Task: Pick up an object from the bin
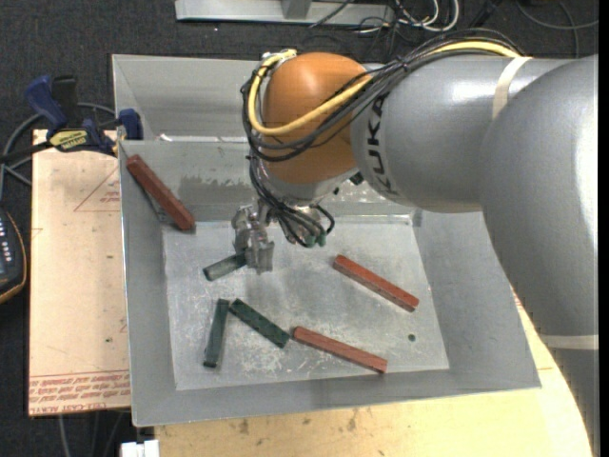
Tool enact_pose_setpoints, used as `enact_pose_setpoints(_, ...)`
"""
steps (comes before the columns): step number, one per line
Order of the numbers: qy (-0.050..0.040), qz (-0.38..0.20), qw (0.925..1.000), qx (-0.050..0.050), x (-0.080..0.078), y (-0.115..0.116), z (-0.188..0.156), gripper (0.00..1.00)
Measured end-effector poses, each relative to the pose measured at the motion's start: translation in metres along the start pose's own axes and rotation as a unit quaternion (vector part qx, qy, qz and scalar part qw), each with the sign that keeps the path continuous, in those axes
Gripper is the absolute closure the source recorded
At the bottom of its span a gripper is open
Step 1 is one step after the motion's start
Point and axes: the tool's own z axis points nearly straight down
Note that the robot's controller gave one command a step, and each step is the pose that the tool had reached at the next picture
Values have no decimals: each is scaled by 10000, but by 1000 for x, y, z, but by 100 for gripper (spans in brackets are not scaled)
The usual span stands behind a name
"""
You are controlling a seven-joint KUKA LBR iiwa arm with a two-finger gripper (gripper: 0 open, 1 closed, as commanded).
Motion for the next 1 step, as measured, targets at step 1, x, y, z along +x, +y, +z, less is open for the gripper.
enact_pose_setpoints(1, -4, -98, 10000, 3, -19, -6, -54, 100)
